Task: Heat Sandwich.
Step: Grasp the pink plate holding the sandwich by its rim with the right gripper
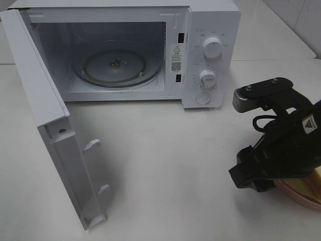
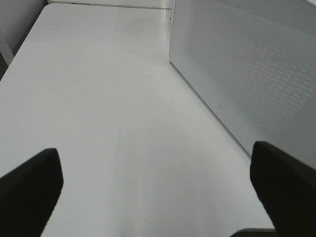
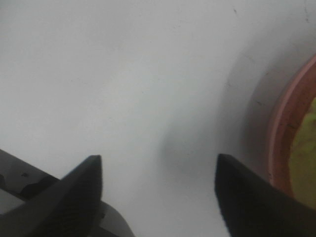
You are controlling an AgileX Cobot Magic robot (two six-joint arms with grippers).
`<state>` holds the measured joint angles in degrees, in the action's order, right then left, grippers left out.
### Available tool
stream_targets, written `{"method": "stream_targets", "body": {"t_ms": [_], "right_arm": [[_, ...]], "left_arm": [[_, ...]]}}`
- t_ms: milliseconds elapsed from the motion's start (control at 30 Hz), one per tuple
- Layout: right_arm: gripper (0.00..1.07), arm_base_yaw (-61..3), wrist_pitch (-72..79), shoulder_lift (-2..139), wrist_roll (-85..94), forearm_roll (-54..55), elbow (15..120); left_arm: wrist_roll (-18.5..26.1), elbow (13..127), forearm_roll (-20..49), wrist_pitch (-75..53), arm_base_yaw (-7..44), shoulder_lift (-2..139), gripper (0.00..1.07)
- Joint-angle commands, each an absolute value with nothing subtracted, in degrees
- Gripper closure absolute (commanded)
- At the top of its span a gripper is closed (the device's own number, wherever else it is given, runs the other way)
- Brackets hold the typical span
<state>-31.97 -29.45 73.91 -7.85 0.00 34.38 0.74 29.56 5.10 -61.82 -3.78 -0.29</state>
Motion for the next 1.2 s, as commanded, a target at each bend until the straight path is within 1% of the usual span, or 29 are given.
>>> {"method": "stream_targets", "body": {"t_ms": [33, 67, 133, 167, 400, 533, 567, 800, 1200], "right_arm": [[0.14, -32.0, -32.1, 72.7, -6.9, -2.1, 34.7], [0.14, -32.0, -32.1, 72.7, -6.9, -2.1, 34.7], [0.07, -32.0, -34.5, 72.7, -6.5, -2.9, 35.0], [0.07, -32.0, -36.3, 72.9, -6.0, -3.0, 35.2], [0.09, -32.0, -37.1, 72.9, -4.8, -2.9, 35.2], [0.09, -32.0, -36.6, 73.7, -8.9, -6.1, 35.4], [0.10, -31.4, -36.9, 74.8, -10.8, -7.6, 35.9], [0.11, -27.3, -36.7, 80.0, -10.0, -7.6, 37.9], [0.13, -26.6, -35.2, 90.2, -10.2, -9.3, 42.5]], "left_arm": [[0.8, 29.5, 5.4, -61.2, -3.9, -1.4, 0.09], [0.8, 29.5, 5.4, -61.2, -3.9, -1.4, 0.09], [0.8, 29.5, 5.4, -61.2, -3.9, -1.4, 0.09], [0.8, 29.5, 5.4, -61.2, -3.9, -1.4, 0.09], [0.8, 29.5, 5.4, -61.2, -3.9, -1.4, 0.09], [0.8, 29.5, 5.4, -61.2, -3.9, -1.4, 0.09], [0.8, 29.5, 5.4, -61.2, -3.9, -1.4, 0.09], [0.8, 29.5, 5.4, -61.2, -3.9, -1.4, 0.09], [0.8, 29.5, 5.4, -61.2, -3.9, -1.4, 0.09]]}}
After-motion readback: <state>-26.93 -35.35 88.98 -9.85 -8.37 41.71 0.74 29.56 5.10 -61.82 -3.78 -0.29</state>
